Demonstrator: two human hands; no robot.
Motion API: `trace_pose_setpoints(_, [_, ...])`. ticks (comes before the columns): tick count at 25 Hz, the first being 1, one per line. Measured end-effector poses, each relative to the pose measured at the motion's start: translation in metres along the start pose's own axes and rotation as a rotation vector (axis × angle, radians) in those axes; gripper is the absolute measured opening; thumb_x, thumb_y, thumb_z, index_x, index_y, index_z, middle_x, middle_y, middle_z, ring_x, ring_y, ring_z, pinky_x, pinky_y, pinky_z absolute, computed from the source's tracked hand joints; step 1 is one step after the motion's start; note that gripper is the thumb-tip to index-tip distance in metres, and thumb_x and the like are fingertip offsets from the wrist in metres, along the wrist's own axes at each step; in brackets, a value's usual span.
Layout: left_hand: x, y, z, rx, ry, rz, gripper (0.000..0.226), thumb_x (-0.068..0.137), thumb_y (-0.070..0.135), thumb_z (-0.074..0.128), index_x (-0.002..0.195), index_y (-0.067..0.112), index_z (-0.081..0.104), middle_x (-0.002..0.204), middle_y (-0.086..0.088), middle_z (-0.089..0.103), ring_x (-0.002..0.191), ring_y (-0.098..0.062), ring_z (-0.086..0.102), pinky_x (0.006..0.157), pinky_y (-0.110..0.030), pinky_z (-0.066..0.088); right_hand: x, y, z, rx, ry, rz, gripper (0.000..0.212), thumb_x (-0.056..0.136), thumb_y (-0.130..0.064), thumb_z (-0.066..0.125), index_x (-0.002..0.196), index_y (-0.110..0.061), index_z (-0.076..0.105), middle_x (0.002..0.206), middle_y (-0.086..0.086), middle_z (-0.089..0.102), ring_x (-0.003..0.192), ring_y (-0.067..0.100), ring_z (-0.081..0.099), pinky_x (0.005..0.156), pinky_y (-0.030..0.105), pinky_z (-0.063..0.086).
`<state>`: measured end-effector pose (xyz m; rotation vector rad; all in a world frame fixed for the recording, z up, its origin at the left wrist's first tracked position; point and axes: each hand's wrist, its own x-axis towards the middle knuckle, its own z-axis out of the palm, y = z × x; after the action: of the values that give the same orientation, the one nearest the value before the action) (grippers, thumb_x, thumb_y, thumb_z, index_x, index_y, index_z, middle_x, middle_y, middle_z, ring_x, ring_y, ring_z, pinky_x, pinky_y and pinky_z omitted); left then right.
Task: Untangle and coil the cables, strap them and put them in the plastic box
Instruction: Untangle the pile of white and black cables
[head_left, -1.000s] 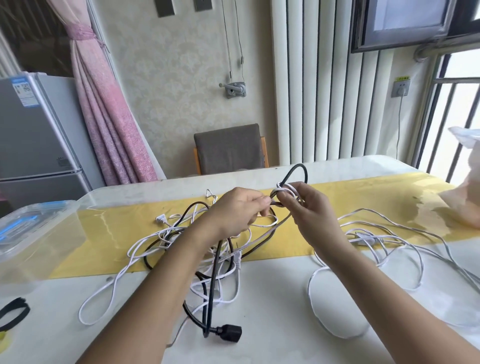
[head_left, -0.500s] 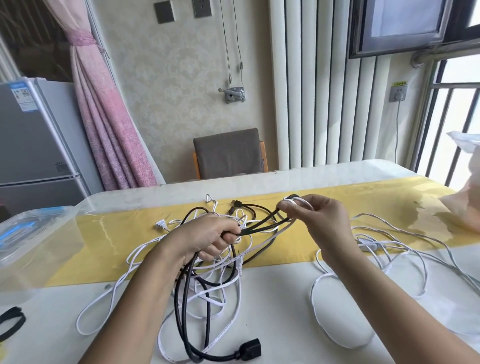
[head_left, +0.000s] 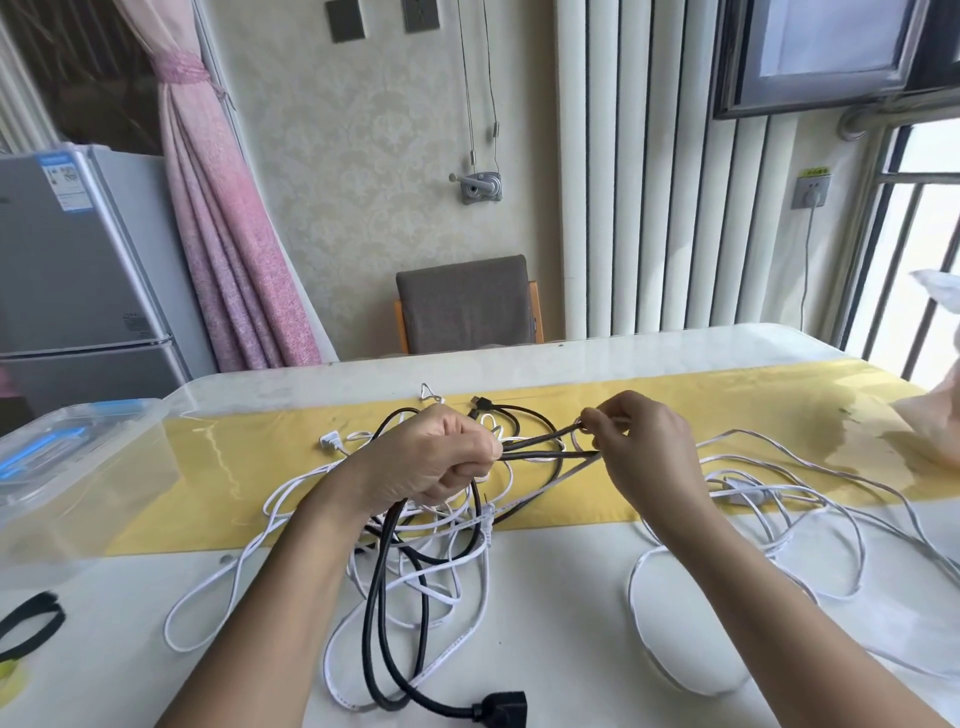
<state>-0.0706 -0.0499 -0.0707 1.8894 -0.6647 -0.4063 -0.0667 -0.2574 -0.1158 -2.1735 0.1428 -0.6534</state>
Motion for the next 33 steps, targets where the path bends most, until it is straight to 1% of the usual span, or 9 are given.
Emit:
trace_pose_setpoints(3, [0.000,0.000,-0.002,-0.092,0.091,0.084,0.033,0.068,0.035,0.057,0.046,0.025,0.035,0.048,0.009,0.021,0.039,-0.006,0.014,0.038,-0.009,0.015,-0.002,-0.002,0.006,-0.178,-0.094,0.046,0.027,0.097,-0.028,0.042,0.092,-0.003,0.050,0.092,0.011,0.055,0.086,0.035,0.052,0.070,0.038,0.039])
trace_pose_setpoints(10, [0.005,-0.007,-0.008,-0.658,0.314,0.217,0.036,0.050,0.026,0.069,0.038,0.025,0.036,0.035,0.013,0.022,0.032,-0.003,0.008,0.030,-0.014,0.011,0.008,-0.001,-0.010,0.007,-0.283,0.104,0.026,0.091,-0.026,0.054,0.083,-0.002,0.060,0.067,0.003,0.053,0.064,0.019,0.044,0.052,0.029,0.031])
trace_pose_setpoints(16, [0.002,-0.011,-0.028,-0.986,0.397,0.361,0.046,0.040,0.029,0.084,0.041,0.024,0.038,0.045,0.011,0.011,0.034,-0.009,0.007,0.026,-0.016,0.019,0.011,0.004,-0.016,0.620,-0.309,0.337,0.019,0.099,-0.017,0.045,0.088,-0.003,0.053,0.073,0.010,0.066,0.053,0.018,0.053,0.058,0.029,0.048])
trace_pose_setpoints(20, [0.001,-0.011,-0.025,-0.911,0.335,0.316,0.048,0.043,0.030,0.082,0.041,0.026,0.035,0.041,0.011,0.013,0.034,-0.006,0.007,0.025,-0.015,0.021,0.007,0.003,-0.014,0.546,-0.471,0.131,0.018,0.092,-0.009,0.056,0.110,-0.012,0.060,0.096,0.004,0.068,0.071,0.014,0.065,0.077,0.030,0.051])
trace_pose_setpoints(22, [0.003,-0.010,-0.019,-0.923,0.317,0.319,0.052,0.049,0.031,0.083,0.041,0.027,0.032,0.043,0.010,0.011,0.033,-0.007,0.007,0.026,-0.015,0.020,0.003,0.004,-0.010,0.441,-0.521,0.092,0.042,0.087,0.004,0.054,0.119,-0.022,0.055,0.103,0.003,0.065,0.064,0.018,0.065,0.068,0.028,0.053])
trace_pose_setpoints(24, [0.005,-0.013,-0.020,-1.000,0.303,0.324,0.047,0.059,0.032,0.080,0.040,0.025,0.037,0.042,0.010,0.014,0.034,-0.007,0.009,0.028,-0.015,0.021,0.001,0.004,-0.009,0.256,-0.577,0.054,0.035,0.088,0.000,0.053,0.115,-0.021,0.058,0.096,0.006,0.068,0.049,0.016,0.056,0.050,0.022,0.045])
trace_pose_setpoints(27, [0.007,-0.018,-0.027,-1.138,0.242,0.377,0.028,0.074,0.030,0.069,0.053,0.020,0.054,0.043,0.010,0.035,0.035,-0.004,0.017,0.032,-0.016,0.026,0.004,0.003,-0.017,0.434,-0.635,0.183,0.023,0.096,-0.024,0.050,0.104,-0.009,0.065,0.077,0.008,0.072,0.045,0.011,0.033,0.042,0.018,0.027])
trace_pose_setpoints(30, [0.006,-0.033,-0.044,-0.803,0.535,0.260,0.026,0.086,0.031,0.055,0.072,0.013,0.067,0.044,0.011,0.032,0.033,-0.001,0.023,0.036,-0.014,0.021,0.015,0.007,-0.032,0.527,-0.540,0.253,0.031,0.098,-0.027,0.048,0.091,-0.011,0.073,0.069,0.004,0.064,0.049,0.009,0.033,0.048,0.020,0.025])
trace_pose_setpoints(33, [0.002,-0.053,-0.060,-0.022,0.776,0.199,0.027,0.098,0.015,0.046,0.076,0.011,0.060,0.049,0.011,0.044,0.042,-0.003,0.032,0.049,-0.022,0.028,0.017,0.008,-0.052,0.442,-0.398,0.136,0.017,0.090,-0.022,0.061,0.086,-0.015,0.076,0.049,-0.010,0.044,0.046,0.008,0.029,0.049,0.024,0.018])
